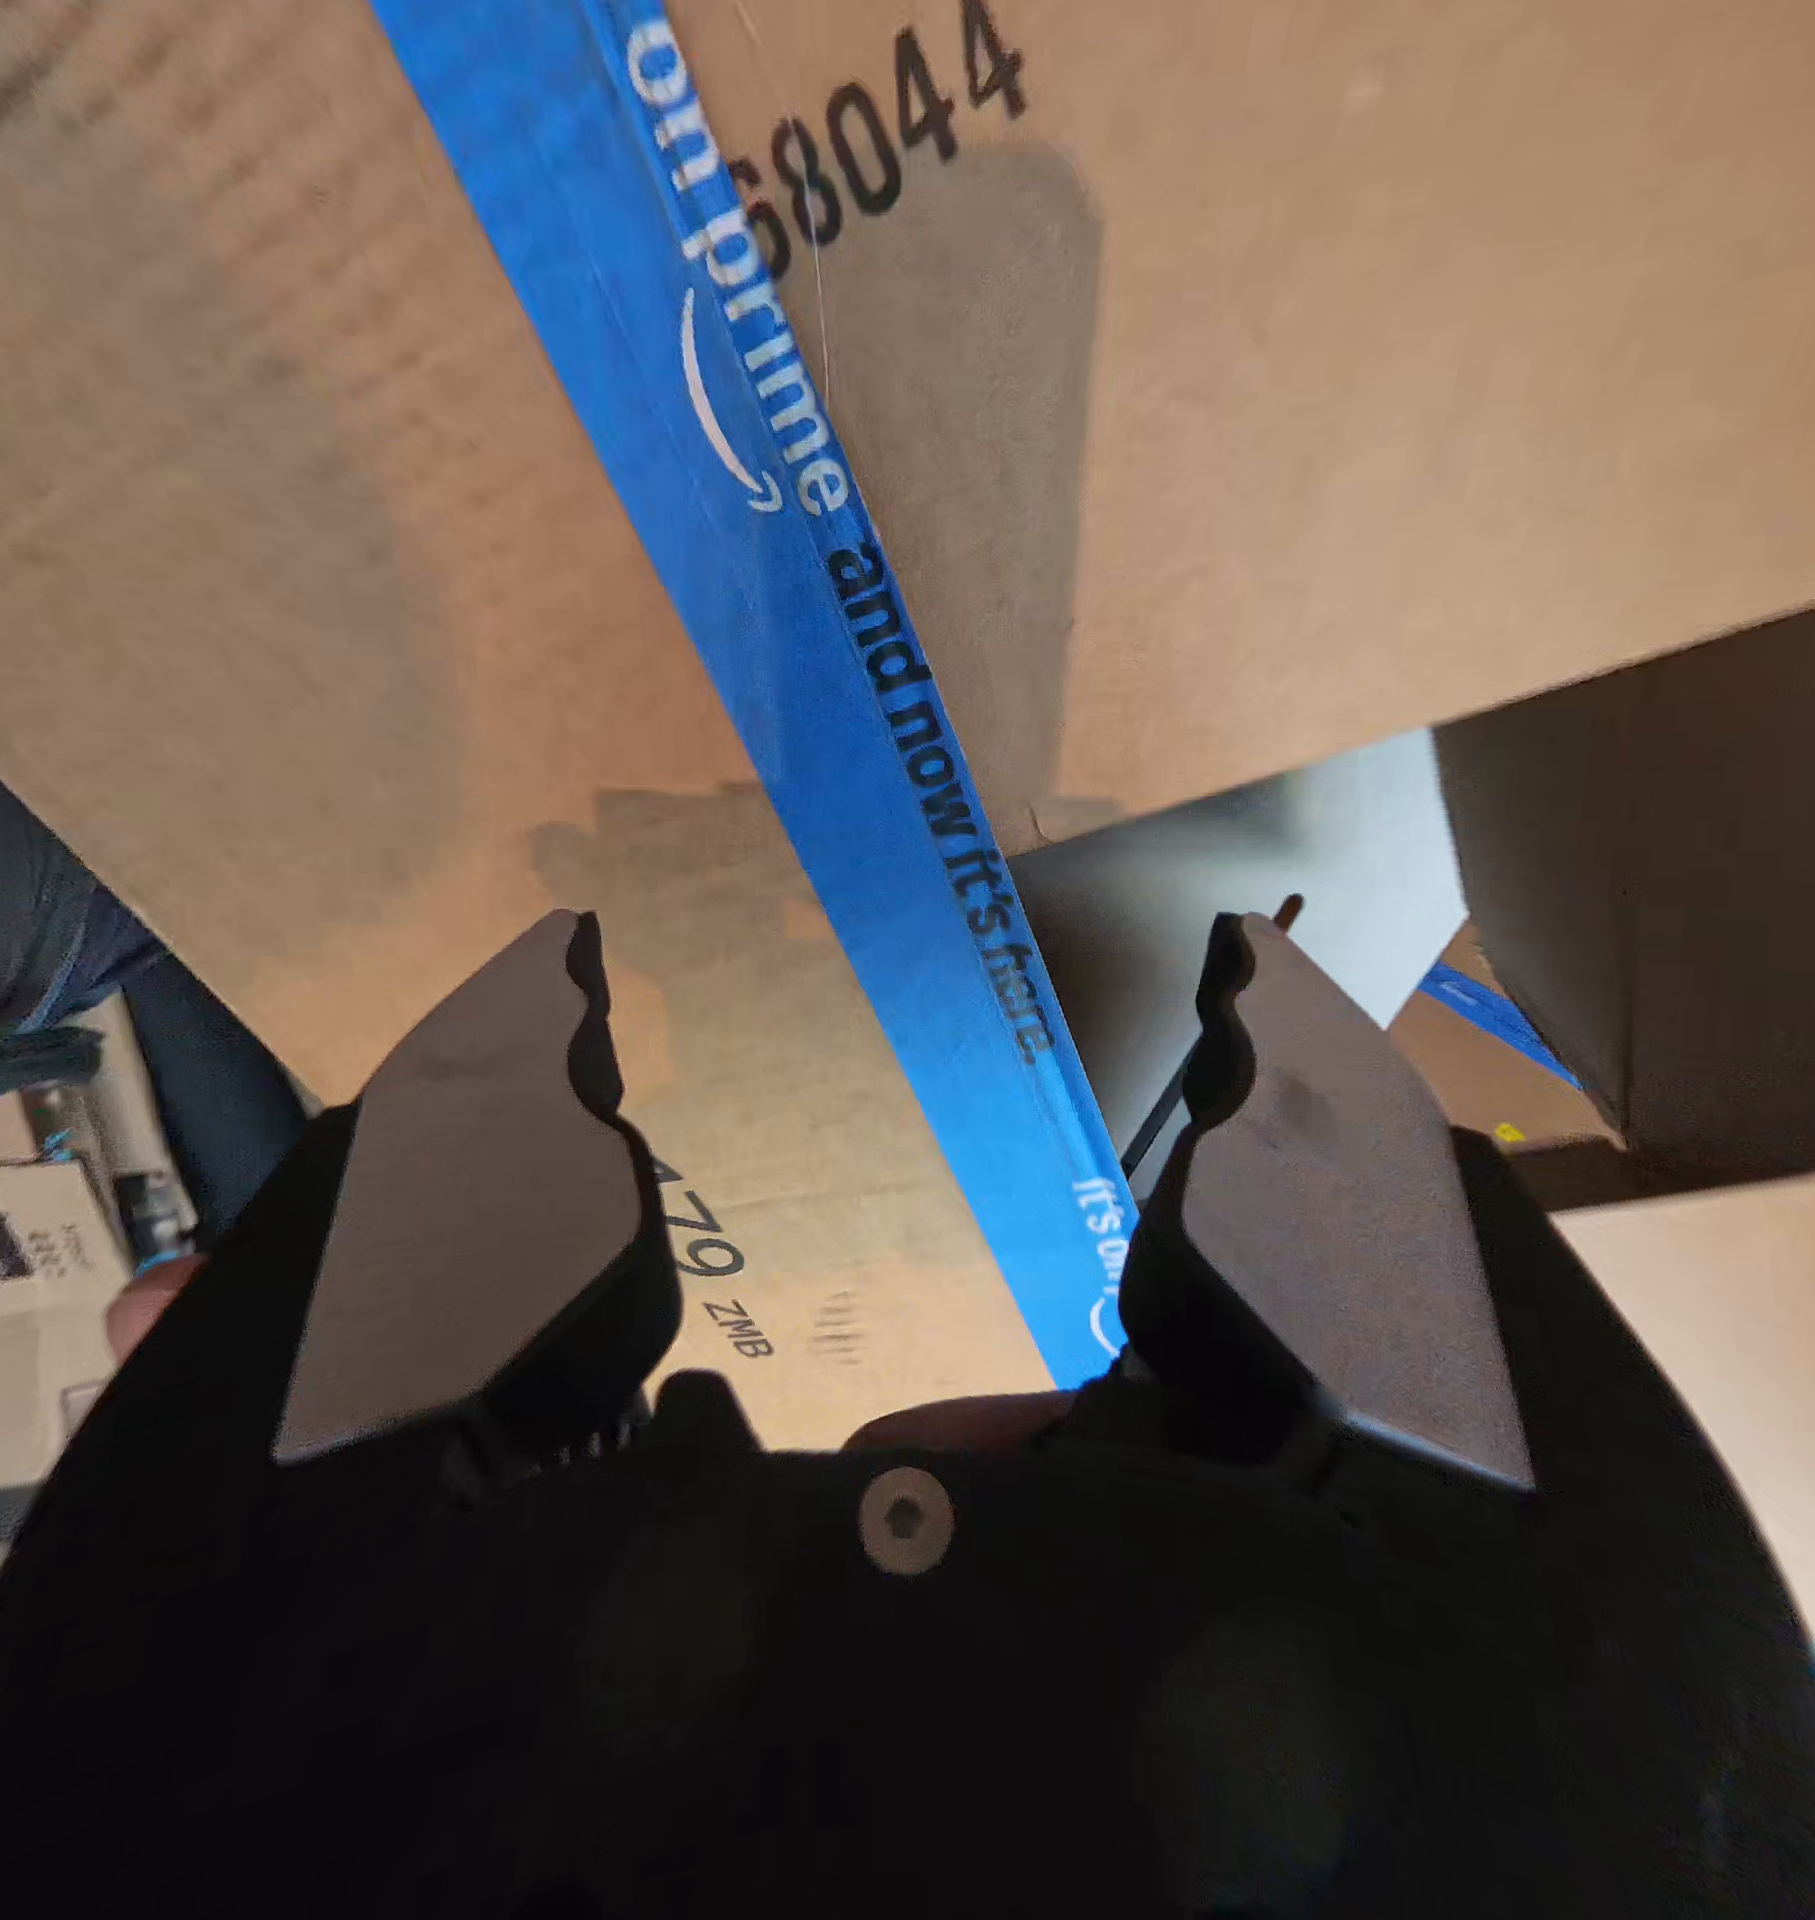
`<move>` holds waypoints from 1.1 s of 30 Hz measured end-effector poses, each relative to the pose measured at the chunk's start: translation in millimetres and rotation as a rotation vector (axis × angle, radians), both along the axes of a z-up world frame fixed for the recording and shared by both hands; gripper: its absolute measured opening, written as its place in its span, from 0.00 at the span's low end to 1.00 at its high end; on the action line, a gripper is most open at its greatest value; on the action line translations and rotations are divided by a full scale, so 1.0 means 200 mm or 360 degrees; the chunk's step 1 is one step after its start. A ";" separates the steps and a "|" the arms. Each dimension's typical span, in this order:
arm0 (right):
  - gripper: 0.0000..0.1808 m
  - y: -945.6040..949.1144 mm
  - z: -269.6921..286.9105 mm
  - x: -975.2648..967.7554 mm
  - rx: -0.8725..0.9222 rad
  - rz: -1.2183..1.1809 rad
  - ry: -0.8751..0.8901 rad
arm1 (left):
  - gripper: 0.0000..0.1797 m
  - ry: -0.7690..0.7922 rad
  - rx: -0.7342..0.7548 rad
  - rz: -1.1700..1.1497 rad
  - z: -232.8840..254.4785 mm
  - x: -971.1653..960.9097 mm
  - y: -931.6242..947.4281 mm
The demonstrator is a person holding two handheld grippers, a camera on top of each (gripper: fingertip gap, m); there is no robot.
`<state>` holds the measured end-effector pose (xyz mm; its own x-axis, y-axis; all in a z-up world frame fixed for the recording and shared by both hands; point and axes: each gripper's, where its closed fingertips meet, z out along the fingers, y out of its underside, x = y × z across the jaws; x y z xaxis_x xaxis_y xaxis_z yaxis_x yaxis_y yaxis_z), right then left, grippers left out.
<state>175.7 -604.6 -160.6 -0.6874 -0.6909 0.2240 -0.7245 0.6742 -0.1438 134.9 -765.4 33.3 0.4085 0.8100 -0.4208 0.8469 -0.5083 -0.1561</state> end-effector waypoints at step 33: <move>0.29 0.56 -0.01 0.38 0.0035 -0.0038 -0.0061 | 0.02 -0.0201 0.0014 0.0191 -0.41 -0.06 -0.45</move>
<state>251.6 -492.5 -161.9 -0.7115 -0.6786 0.1823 -0.7024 0.6944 -0.1563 122.2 -854.6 -48.7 0.3577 0.8597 -0.3646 0.9147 -0.4012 -0.0487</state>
